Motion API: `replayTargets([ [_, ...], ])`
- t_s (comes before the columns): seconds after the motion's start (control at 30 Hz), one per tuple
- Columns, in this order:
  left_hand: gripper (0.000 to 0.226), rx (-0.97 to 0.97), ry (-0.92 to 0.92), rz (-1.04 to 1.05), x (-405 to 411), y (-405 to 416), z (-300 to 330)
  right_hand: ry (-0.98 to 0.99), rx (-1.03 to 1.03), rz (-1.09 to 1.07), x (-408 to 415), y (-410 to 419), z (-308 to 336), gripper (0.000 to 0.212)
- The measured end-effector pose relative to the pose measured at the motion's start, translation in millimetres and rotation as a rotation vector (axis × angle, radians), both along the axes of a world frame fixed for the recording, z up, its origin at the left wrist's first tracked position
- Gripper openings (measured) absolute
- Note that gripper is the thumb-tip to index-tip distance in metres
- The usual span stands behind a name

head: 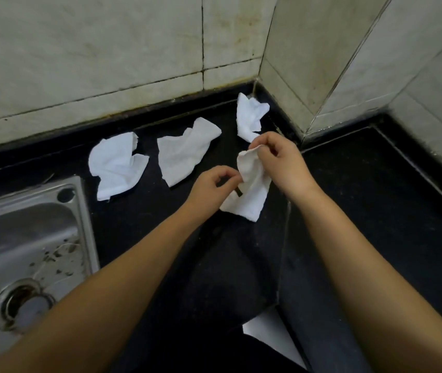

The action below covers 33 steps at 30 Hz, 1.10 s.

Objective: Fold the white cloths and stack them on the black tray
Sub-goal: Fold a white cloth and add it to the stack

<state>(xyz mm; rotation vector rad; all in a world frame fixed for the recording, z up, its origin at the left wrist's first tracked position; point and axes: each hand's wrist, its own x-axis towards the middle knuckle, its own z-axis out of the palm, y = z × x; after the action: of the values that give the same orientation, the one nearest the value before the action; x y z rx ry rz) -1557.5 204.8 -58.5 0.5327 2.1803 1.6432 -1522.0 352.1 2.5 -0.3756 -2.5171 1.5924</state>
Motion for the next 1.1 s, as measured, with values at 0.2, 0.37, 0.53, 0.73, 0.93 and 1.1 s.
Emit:
replayTargets([
  [0.2,0.009,0.048,0.035,0.053,20.6,-8.9,34.7,-0.122,0.028,0.061,33.8,-14.4,-4.1,0.016],
  [0.37,0.021,0.143,-0.222,-0.041,44.8,-14.4,36.7,-0.036,0.047,-0.023,44.1,-28.8,-2.3,0.012],
  [0.53,0.026,-0.056,-0.116,-0.238,56.5,-25.1,24.9,0.065,0.011,-0.044,47.4,-27.2,18.7,0.009],
  [0.73,0.017,-0.205,-0.112,-0.19,38.9,-47.1,14.6,0.066,-0.197,-0.286,54.6,1.6,24.1,0.011],
  [0.93,0.006,-0.221,-0.033,-0.068,18.6,-48.1,20.5,0.004,-0.256,-0.405,38.3,28.9,18.0,0.018],
  [1.1,0.019,-0.036,0.111,0.203,-10.9,-58.3,55.2,0.15,-0.276,-0.491,30.8,37.7,31.1,0.015],
])
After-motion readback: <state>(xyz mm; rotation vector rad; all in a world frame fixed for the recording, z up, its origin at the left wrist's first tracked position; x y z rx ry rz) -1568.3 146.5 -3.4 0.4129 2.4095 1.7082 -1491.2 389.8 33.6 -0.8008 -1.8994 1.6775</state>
